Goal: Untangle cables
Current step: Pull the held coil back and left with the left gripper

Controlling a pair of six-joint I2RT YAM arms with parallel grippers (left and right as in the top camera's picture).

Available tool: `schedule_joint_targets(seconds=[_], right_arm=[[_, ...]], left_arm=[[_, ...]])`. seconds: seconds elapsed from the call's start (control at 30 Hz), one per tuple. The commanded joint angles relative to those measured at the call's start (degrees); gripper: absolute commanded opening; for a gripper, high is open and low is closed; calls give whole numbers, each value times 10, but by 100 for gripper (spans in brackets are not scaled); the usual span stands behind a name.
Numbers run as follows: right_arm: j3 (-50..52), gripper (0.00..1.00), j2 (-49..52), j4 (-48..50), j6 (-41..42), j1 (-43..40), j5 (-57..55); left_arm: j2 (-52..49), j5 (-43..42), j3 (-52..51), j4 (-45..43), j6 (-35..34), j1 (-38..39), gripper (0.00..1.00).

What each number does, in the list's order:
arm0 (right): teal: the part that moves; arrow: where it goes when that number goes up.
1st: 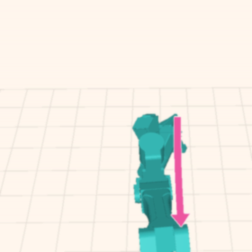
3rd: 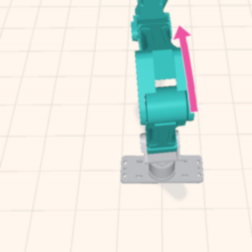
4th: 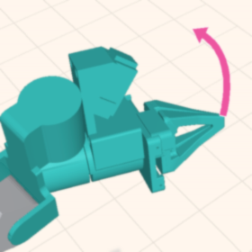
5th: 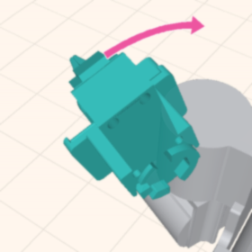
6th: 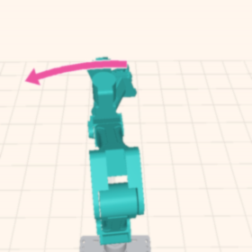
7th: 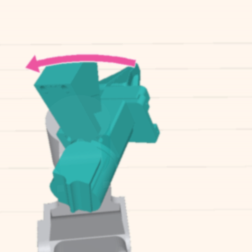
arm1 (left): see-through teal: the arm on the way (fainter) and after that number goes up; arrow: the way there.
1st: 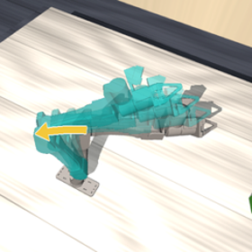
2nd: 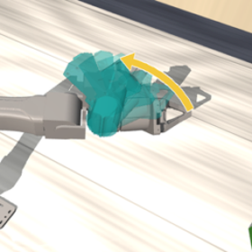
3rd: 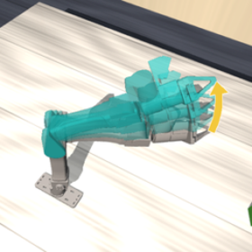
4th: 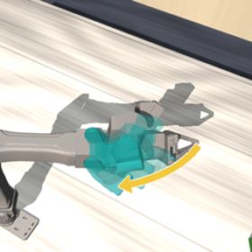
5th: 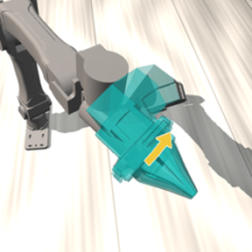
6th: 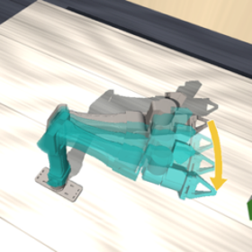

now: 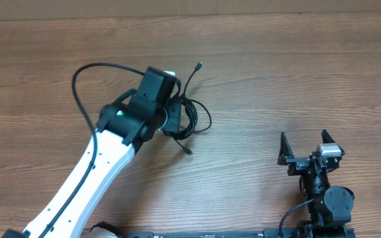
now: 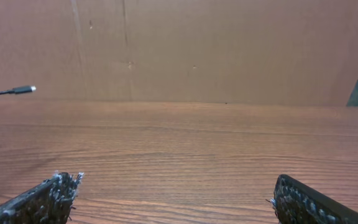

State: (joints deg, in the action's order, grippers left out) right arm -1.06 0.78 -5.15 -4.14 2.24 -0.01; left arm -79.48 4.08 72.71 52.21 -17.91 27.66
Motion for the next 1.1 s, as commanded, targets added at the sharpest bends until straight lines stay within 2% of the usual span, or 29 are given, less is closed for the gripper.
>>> schedule_joint_targets(seconds=[0.0, 0.33, 0.87, 1.07], right_arm=[[6, 100, -6, 4, -6, -2, 2], [6, 100, -6, 4, -6, -2, 2], [6, 100, -6, 4, -6, -2, 1], [6, 100, -6, 4, -6, -2, 2]], left_arm=[[31, -9, 6, 7, 27, 1, 4], [49, -10, 6, 83, 27, 1, 4], [49, -12, 6, 122, 24, 1, 4], [49, -66, 6, 125, 25, 1, 4]])
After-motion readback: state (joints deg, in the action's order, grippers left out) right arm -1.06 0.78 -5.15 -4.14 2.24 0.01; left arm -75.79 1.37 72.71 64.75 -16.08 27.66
